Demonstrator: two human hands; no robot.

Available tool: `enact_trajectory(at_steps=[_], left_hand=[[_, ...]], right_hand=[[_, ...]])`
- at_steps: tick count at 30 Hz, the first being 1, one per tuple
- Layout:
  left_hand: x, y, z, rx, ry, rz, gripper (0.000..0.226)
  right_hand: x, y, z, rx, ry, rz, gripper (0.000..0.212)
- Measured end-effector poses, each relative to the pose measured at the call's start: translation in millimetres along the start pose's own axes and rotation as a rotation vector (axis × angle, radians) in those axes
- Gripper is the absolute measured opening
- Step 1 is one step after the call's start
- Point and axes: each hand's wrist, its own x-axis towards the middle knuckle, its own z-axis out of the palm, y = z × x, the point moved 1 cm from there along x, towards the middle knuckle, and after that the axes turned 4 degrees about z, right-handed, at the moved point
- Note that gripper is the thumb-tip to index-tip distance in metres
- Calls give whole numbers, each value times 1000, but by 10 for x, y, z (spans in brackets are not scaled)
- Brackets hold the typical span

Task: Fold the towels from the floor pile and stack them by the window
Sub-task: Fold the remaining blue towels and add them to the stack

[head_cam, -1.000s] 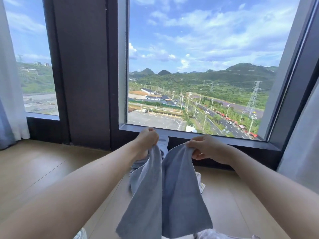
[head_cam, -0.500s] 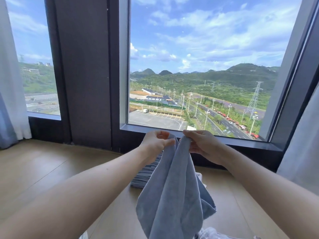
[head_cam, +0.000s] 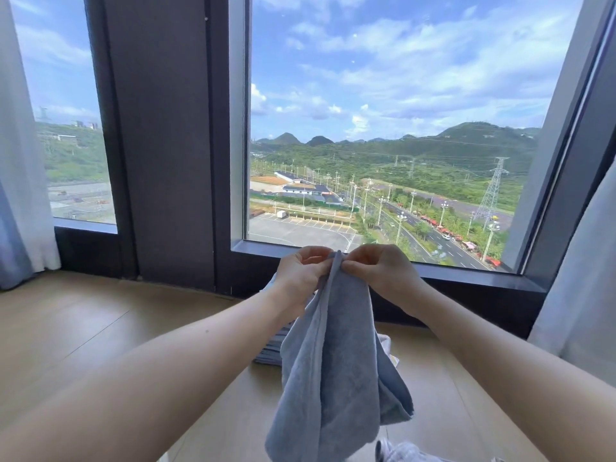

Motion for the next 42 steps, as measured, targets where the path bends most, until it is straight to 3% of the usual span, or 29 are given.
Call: enact_trajectory(at_steps=[5,8,12,15,19,24,26,30,33,37,42], left_hand=[[-4,-10,8,17,-71,12,3],[-9,-5,7,98,-140,21,25],[-15,30,-7,282,-102,114,12],[-24,51,-13,359,-111,144,19],[-37,61,-16,466,-157,173,23],[-4,150,-49,429,-140,213,27],[15,171,-70,398,-89,234,29],[12,165,-85,373,-72,239,28],[4,154,-45,383,-116,214,28],[15,188,-25,390,-142,221,31],[3,228,-54,428,-145,266,32]], right_hand=[[18,13,-9,-131,35,-45,8],[8,6,-26,-179,40,-79,8],[3,17,-43,-150,-18,-86,13],[-2,56,-78,-23,-118,20,21],[-42,99,-113,-49,-301,79,38],[-76,203,-143,-154,-441,122,18],[-79,254,-143,-168,-439,119,23],[-62,201,-134,60,-296,142,22],[-46,166,-109,68,-317,142,33],[-131,187,7,26,-427,144,24],[-88,324,4,-104,-268,118,20]])
